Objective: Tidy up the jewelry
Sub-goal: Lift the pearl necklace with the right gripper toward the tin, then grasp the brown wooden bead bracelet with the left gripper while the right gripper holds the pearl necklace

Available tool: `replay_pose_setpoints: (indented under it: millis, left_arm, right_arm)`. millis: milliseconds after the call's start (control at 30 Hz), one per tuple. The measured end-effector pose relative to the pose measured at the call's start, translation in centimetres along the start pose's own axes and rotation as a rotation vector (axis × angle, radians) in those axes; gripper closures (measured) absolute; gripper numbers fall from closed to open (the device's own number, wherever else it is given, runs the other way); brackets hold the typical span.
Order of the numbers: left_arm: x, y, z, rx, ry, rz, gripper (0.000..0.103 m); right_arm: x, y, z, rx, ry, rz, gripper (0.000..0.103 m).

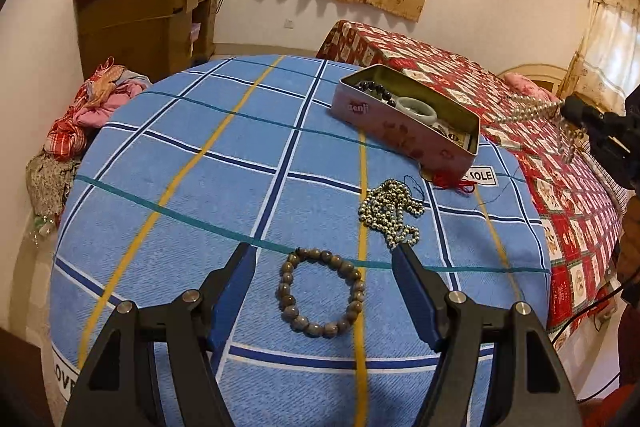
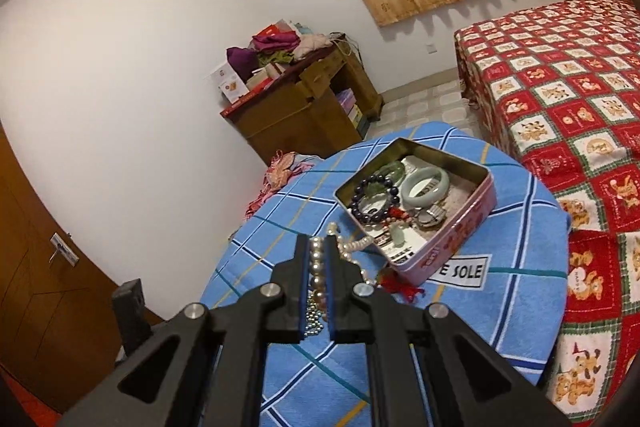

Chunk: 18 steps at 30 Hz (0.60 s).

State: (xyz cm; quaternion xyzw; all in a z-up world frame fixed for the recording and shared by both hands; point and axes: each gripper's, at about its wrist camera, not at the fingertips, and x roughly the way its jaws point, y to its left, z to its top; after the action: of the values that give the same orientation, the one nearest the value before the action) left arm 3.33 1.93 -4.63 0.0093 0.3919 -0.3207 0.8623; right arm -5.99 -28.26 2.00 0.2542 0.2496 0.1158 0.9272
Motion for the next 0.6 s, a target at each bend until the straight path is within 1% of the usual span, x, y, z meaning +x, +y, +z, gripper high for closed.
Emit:
replay_pose_setpoints:
  millis: [233, 400, 433, 467, 500, 567, 600]
  left_arm:
    - [0.5, 0.0, -0.5, 0.005, 0.001, 0.002, 0.032]
    - [0.7, 0.0, -1.0, 0.007, 0.012, 0.009, 0.032]
    - [0.8, -0.1, -1.1, 0.011, 0.011, 0.012, 0.036]
    - [0.9, -0.1, -1.3, 0.014, 0.014, 0.009, 0.046]
    - [1.0, -0.1, -1.3, 0.016, 0.023, 0.009, 0.052]
    - [1.8, -0.1, -1.6, 0.011, 0.057, 0.007, 0.074]
    - [2.1, -0.1, -1.8, 0.007, 0.069, 0.002, 0.079]
  right_arm:
    - [-0.8, 0.6, 0.0, -0.007, -0.008, -0.009, 0.094]
    - [-0.6, 0.6, -0.3, -0.012, 0.000, -0.027, 0.094]
    - [-0.5, 0.6, -0.3, -0.012, 0.001, -0.027, 0.094]
    - [-0.4, 0.6, -0.3, -0.012, 0.002, -0.024, 0.094]
    - [-0.4, 0.6, -0.3, -0.012, 0.002, -0.022, 0.094]
    - [-0.4, 0.7, -0.3, -0.017, 0.002, -0.022, 0.094]
    - [-0.3, 0.8, -0.3, -0.019, 0.002, -0.024, 0.094]
